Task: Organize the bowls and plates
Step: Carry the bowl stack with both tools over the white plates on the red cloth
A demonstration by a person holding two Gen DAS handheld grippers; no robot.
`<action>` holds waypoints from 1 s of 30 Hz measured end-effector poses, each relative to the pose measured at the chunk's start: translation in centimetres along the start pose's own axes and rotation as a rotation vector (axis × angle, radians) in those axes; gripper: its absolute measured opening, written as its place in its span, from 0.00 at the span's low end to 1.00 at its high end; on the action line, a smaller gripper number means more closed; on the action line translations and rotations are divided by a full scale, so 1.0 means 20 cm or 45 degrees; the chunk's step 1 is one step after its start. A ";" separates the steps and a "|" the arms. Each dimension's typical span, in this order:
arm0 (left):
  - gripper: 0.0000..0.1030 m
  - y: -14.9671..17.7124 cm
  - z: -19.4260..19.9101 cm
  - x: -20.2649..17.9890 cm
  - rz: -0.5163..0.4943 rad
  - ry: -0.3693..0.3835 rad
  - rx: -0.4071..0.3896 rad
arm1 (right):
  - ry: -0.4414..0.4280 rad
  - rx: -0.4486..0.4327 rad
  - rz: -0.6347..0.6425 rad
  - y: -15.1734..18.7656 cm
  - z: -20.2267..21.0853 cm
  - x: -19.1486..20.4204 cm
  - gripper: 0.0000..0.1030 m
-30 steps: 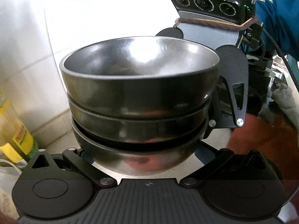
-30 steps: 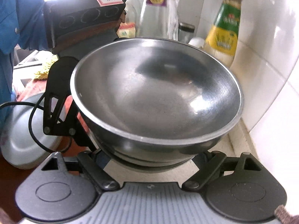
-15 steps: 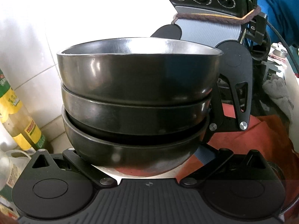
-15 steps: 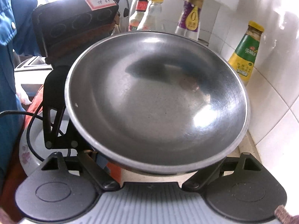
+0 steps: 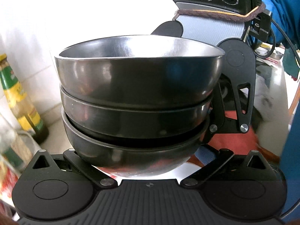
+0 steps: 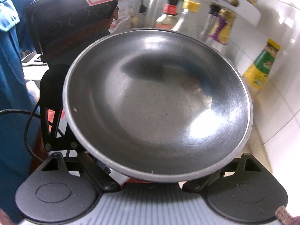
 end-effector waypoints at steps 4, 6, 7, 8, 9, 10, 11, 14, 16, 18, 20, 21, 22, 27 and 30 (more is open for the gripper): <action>1.00 0.06 0.03 -0.09 0.041 0.021 0.028 | -0.052 0.040 -0.025 0.03 -0.03 0.15 0.81; 1.00 0.08 0.04 -0.10 0.059 0.030 0.034 | -0.072 0.061 -0.034 0.03 -0.05 0.20 0.81; 1.00 0.09 0.04 -0.10 0.063 0.036 0.039 | -0.074 0.068 -0.038 0.04 -0.07 0.23 0.81; 1.00 0.10 0.04 -0.10 0.066 0.043 0.042 | -0.074 0.075 -0.048 0.05 -0.07 0.24 0.81; 1.00 0.11 0.04 -0.10 0.066 0.050 0.043 | -0.073 0.082 -0.059 0.05 -0.08 0.26 0.81; 1.00 0.11 0.02 -0.09 0.065 0.055 0.043 | -0.072 0.086 -0.065 0.05 -0.09 0.28 0.81; 1.00 0.11 0.02 -0.08 0.059 0.057 0.042 | -0.072 0.091 -0.074 0.05 -0.09 0.31 0.81; 1.00 0.14 0.00 -0.06 0.041 0.068 0.031 | -0.060 0.102 -0.096 0.02 -0.15 0.31 0.81; 1.00 0.09 -0.04 0.01 0.031 0.075 0.019 | -0.045 0.114 -0.108 0.02 -0.17 0.33 0.81; 1.00 0.07 -0.02 0.04 0.021 0.077 0.010 | -0.026 0.122 -0.120 0.02 -0.18 0.36 0.81; 1.00 0.07 -0.03 0.06 0.009 0.076 0.004 | -0.003 0.128 -0.120 0.01 -0.21 0.37 0.81; 1.00 0.08 -0.04 0.06 0.006 0.079 0.007 | 0.005 0.128 -0.123 0.01 -0.21 0.38 0.81; 1.00 0.09 -0.08 0.06 0.004 0.084 0.009 | 0.012 0.134 -0.130 0.01 -0.22 0.40 0.81; 1.00 0.14 -0.15 0.11 -0.034 0.073 0.013 | 0.061 0.178 -0.147 -0.01 -0.32 0.42 0.80; 1.00 0.13 -0.20 0.15 -0.048 0.085 0.029 | 0.102 0.179 -0.164 -0.02 -0.36 0.40 0.80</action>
Point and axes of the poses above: each gripper's, at about its wrist camera, not at the fingertips, and z roughly against the way its jaws point, x to its left, y to its underside, the point moved 3 cm from there along -z, roughly the way its jaws point, and after that the axes turned 7 degrees about -z, right-handed, at the moved point
